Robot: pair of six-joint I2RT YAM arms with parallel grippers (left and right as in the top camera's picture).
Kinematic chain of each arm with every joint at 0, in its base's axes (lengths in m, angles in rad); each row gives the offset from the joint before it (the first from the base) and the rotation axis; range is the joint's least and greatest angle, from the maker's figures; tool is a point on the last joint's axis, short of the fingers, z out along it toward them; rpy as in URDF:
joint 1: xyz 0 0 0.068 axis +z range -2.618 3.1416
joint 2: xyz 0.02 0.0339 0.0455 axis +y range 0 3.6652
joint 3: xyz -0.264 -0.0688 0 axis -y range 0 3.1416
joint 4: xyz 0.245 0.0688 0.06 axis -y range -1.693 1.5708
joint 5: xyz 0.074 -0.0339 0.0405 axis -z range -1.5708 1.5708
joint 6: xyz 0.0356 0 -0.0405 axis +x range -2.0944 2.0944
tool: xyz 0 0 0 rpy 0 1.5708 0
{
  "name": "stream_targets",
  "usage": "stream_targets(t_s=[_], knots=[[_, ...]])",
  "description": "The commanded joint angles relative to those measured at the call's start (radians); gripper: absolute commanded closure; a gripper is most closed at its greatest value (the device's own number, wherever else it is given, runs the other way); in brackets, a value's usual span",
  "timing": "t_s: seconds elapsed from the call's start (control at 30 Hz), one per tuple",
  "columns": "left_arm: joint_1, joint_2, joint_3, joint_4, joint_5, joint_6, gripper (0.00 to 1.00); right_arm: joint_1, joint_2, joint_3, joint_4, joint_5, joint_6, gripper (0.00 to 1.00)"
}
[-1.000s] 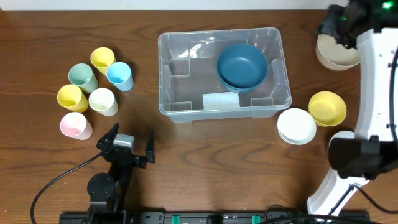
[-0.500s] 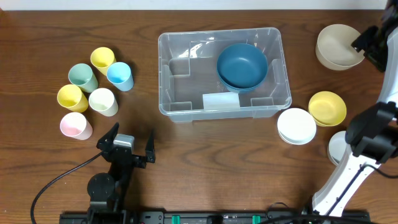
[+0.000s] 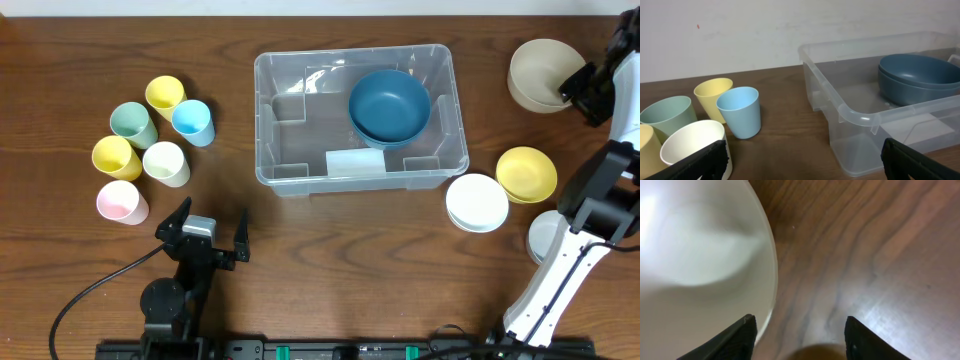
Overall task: Pack container
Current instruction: 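Move the right gripper to the beige bowl and grasp its rim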
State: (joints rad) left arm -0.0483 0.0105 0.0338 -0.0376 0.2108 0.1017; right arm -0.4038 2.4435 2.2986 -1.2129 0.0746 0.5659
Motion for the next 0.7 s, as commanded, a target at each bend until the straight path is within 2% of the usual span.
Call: stream_targets(t_s=[0.0, 0.17, 0.23, 0.4, 0.5, 0.67], knots=[[0.004, -0.005, -0.029, -0.013, 0.014, -0.005, 0.02, -0.001, 0.031, -0.003, 0.023, -0.012, -0.006, 0.45], [0.004, -0.005, -0.029, -0.013, 0.014, -0.005, 0.02, -0.001, 0.053, -0.003, 0.071, -0.036, -0.021, 0.50], [0.004, -0.005, -0.029, -0.013, 0.014, -0.005, 0.02, -0.001, 0.055, -0.003, 0.076, -0.039, -0.021, 0.59], [0.004, -0.005, -0.029, -0.013, 0.014, -0.005, 0.02, -0.001, 0.055, -0.003, 0.076, -0.038, -0.041, 0.88], [0.004, -0.005, -0.029, -0.013, 0.014, -0.005, 0.02, -0.001, 0.055, -0.003, 0.070, -0.038, -0.044, 0.97], [0.004, -0.005, -0.029, -0.013, 0.014, -0.005, 0.02, -0.001, 0.055, -0.003, 0.063, -0.037, -0.056, 0.99]])
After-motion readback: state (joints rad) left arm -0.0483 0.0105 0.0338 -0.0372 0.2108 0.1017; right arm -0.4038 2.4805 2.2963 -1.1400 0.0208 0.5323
